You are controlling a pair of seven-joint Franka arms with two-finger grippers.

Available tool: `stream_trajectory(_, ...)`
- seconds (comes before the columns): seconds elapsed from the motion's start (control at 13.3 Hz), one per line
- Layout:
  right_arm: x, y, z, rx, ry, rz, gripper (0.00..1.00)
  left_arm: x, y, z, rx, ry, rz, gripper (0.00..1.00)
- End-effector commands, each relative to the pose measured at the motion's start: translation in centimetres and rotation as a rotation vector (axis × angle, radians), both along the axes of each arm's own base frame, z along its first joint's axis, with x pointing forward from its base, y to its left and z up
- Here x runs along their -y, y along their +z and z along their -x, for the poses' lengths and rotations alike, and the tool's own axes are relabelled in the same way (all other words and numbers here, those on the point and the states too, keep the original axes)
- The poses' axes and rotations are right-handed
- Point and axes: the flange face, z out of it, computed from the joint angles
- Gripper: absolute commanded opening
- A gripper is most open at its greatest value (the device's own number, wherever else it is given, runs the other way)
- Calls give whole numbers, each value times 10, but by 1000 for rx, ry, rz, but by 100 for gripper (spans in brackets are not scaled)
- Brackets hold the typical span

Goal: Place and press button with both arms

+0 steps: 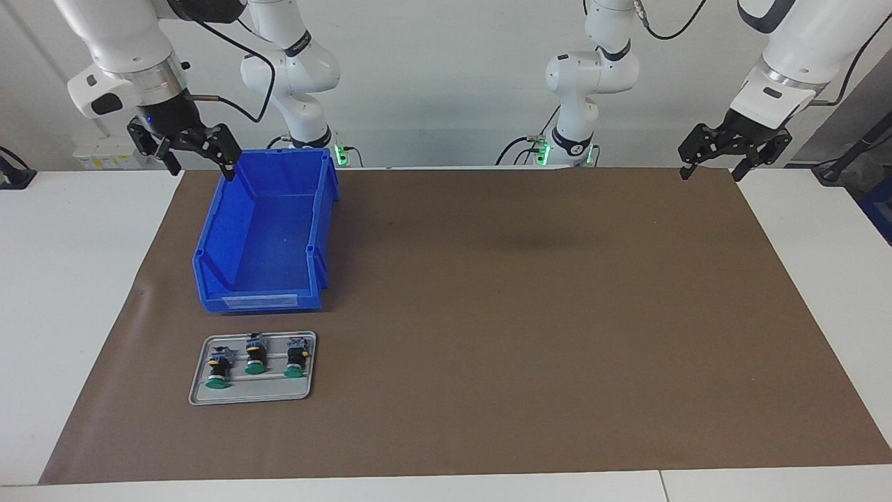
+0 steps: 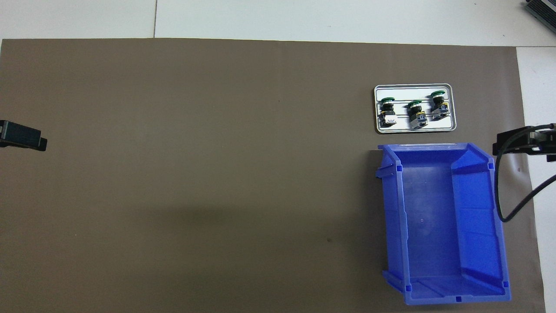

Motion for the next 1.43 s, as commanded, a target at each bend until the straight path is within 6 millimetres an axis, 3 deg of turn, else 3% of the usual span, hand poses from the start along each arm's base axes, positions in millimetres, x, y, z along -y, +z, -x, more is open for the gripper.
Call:
stream_trajectory(0.0,-2,1,1,-10,-12,1,100,-3,1,8,-4,6,-19,100)
stream_trajectory(1.35,4,-1,4,-3,-22,-1,100,-3,1,8,-4,6,-19,100)
